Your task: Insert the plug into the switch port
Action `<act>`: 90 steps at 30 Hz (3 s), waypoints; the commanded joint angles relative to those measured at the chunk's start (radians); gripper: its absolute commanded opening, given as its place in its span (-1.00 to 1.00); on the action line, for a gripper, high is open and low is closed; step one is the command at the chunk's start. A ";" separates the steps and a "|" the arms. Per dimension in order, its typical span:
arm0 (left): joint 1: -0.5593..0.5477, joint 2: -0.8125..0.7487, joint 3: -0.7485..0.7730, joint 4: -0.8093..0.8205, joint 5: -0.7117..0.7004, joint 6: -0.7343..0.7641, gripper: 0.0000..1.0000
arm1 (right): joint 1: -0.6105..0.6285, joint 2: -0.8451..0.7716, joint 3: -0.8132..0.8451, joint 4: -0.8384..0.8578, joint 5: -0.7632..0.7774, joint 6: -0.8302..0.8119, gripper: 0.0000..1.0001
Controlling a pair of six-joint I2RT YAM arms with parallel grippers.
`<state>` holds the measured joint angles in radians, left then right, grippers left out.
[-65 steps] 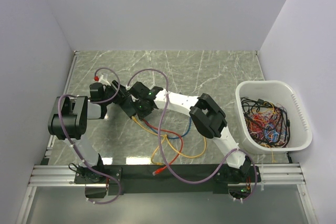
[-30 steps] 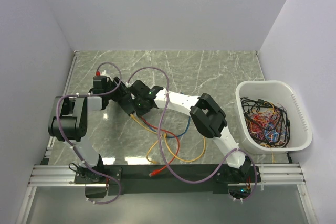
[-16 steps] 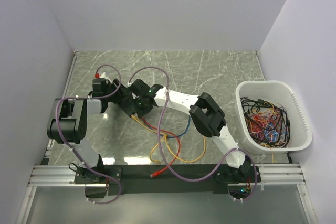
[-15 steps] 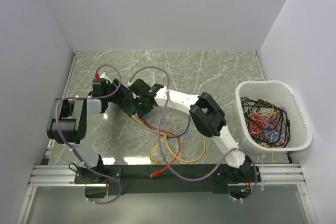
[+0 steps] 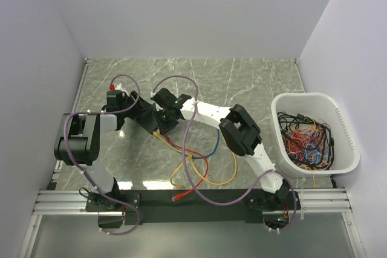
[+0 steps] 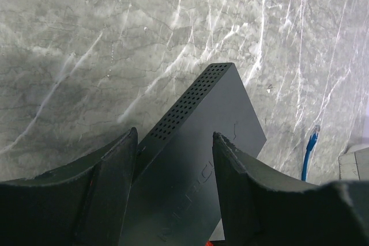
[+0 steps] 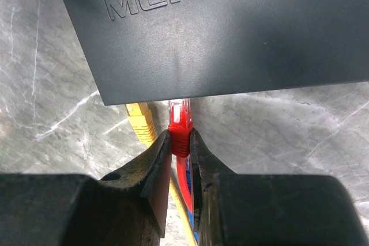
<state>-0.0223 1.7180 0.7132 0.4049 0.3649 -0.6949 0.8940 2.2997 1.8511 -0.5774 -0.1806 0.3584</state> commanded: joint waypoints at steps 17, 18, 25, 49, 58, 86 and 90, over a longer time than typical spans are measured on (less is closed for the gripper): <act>-0.077 0.028 -0.061 -0.074 0.118 -0.005 0.19 | -0.017 -0.078 -0.101 0.396 0.090 -0.150 -1.00; -0.083 0.029 -0.063 -0.072 0.118 -0.006 0.19 | -0.017 -0.079 -0.116 0.421 0.090 -0.156 -1.00; -0.100 0.023 -0.087 -0.057 0.126 -0.014 0.20 | -0.017 -0.055 -0.095 0.450 0.116 -0.211 -1.00; -0.139 0.106 -0.153 0.064 0.218 -0.061 0.19 | -0.084 0.000 -0.041 0.525 0.155 -0.098 -1.00; -0.140 0.138 -0.129 0.072 0.236 -0.064 0.18 | -0.104 0.013 -0.003 0.493 0.040 -0.134 -1.00; -0.148 0.250 -0.021 0.094 0.290 -0.077 0.14 | -0.024 -0.036 0.002 0.519 -0.174 -0.429 -1.00; -0.148 0.264 -0.011 0.092 0.296 -0.078 0.13 | -0.023 -0.037 0.025 0.528 -0.223 -0.411 -1.00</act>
<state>-0.0643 1.9072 0.7471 0.7231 0.3786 -0.6762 0.8188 2.2929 1.8065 -0.4294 -0.2089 -0.0441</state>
